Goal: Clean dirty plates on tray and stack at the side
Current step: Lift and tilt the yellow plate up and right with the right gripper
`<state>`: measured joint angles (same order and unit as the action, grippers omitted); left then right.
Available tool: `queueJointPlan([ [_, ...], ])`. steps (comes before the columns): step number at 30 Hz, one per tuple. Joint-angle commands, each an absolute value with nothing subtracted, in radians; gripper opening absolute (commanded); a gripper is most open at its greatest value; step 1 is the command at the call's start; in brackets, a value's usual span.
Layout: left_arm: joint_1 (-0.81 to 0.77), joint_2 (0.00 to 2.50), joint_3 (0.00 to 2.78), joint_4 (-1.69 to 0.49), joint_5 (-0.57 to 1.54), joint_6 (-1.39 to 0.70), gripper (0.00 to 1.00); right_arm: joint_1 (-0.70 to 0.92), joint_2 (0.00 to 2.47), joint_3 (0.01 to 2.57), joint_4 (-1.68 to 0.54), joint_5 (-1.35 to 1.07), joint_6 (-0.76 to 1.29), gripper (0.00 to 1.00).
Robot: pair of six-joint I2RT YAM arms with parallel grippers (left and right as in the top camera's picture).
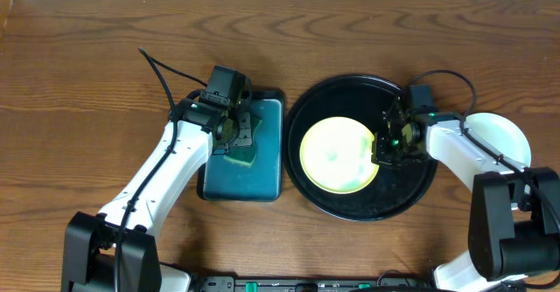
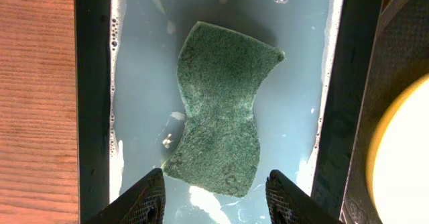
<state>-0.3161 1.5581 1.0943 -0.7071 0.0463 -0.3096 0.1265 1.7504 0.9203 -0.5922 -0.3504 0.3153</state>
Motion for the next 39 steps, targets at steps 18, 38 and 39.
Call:
queueJointPlan([
  [18, -0.313, 1.570, 1.084, -0.721, 0.043, -0.303, 0.50, 0.015, 1.529, 0.903, -0.591, -0.373, 0.290, 0.01],
  [38, -0.313, 1.570, 1.084, -0.721, 0.043, -0.304, 0.50, 0.043, 1.320, 1.018, -0.844, 0.169, 0.292, 0.01],
  [39, -0.313, 1.570, 1.084, -0.721, 0.043, -0.303, 0.50, 0.043, 1.324, 1.038, -0.859, 0.169, 0.291, 0.01],
])
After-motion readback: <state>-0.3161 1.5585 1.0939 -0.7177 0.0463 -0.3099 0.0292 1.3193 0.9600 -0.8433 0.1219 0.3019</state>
